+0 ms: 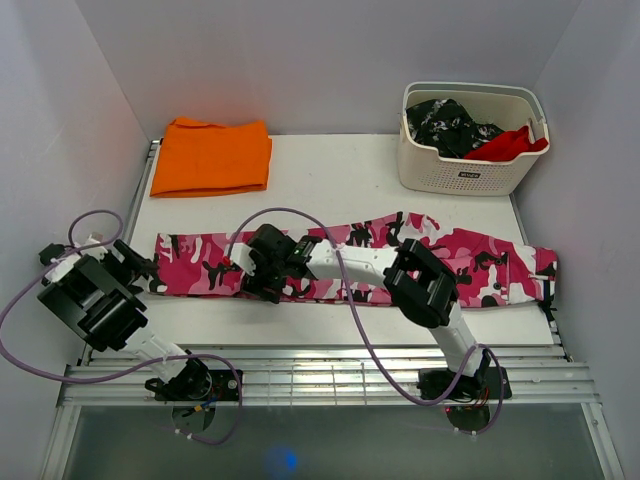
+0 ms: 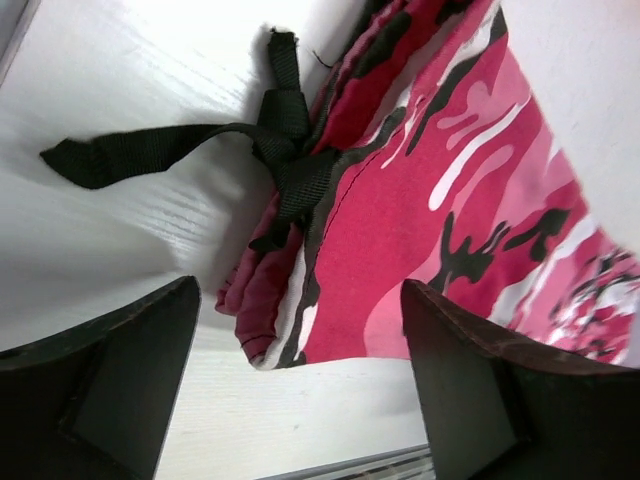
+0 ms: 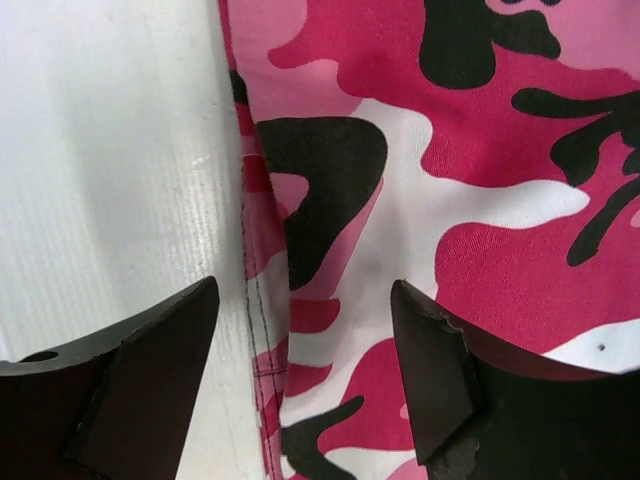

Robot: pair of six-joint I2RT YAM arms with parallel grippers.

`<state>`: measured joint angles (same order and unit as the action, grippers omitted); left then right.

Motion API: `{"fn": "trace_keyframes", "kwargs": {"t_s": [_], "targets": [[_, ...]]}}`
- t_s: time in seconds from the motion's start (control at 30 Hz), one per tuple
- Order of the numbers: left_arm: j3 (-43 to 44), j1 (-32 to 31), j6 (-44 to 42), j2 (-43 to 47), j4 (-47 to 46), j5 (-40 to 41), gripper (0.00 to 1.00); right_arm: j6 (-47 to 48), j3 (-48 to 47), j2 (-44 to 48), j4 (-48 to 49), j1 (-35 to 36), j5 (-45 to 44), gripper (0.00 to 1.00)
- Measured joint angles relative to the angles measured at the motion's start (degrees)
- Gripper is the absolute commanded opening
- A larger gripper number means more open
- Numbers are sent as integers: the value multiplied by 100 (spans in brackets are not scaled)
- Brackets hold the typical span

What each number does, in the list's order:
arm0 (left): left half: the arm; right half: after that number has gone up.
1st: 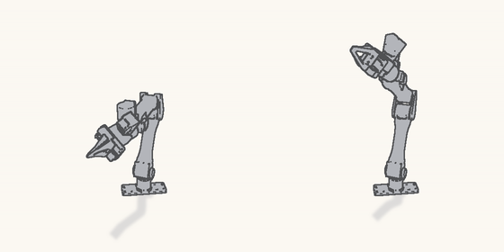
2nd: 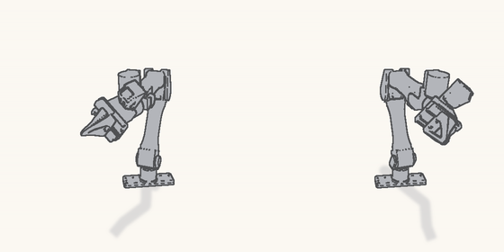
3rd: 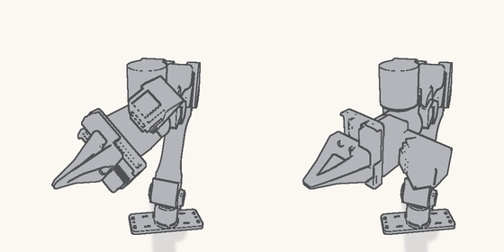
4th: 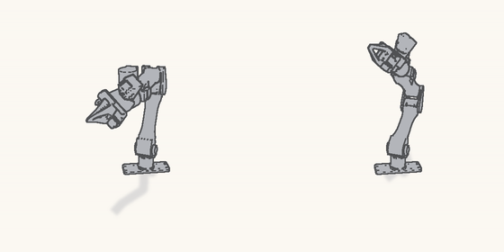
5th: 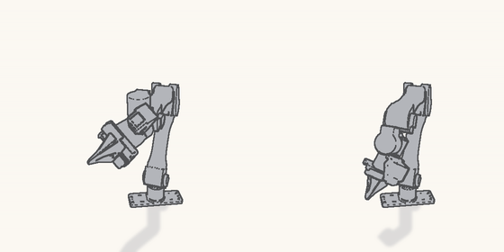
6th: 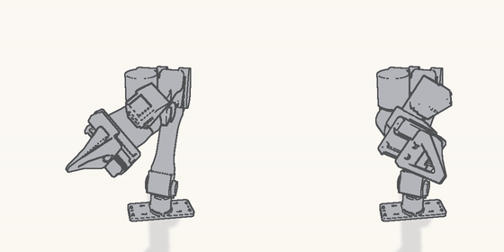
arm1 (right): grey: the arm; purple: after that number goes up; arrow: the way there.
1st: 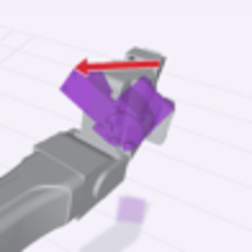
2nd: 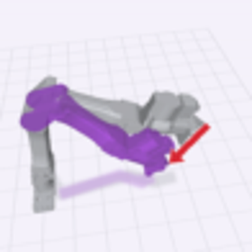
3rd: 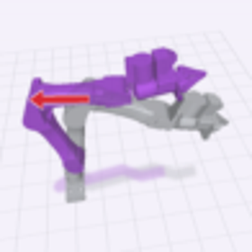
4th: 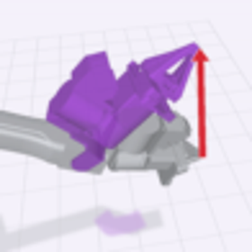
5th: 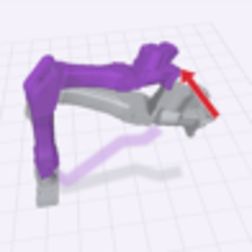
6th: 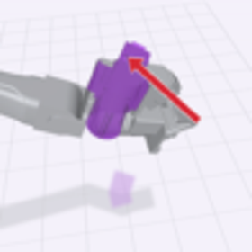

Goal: Fold and stack the trousers
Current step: Fold the trousers

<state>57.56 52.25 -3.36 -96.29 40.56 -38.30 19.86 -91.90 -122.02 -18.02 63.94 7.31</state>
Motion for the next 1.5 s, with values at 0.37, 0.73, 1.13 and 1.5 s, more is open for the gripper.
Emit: {"fn": "trace_keyframes", "kwargs": {"t_s": [0.37, 0.73, 1.13, 1.5], "targets": [[258, -1174, -1128, -11, -83, 1075, 74, -66, 693, 1735, -262, -1196, 1318, 80], [828, -1517, -1141, -796, -31, 1875, 43, 164, 1947, 2223, -1639, -3797, 1915, 73], [1797, -1432, -1145, -1399, 612, 2138, 0, 1056, 2492, 2656, -2892, -5995, 1797, 72], [3311, -1285, -1502, -1373, 1010, 2444, 0, 1755, 2483, 2796, -3499, -6861, 1679, 70]]}}
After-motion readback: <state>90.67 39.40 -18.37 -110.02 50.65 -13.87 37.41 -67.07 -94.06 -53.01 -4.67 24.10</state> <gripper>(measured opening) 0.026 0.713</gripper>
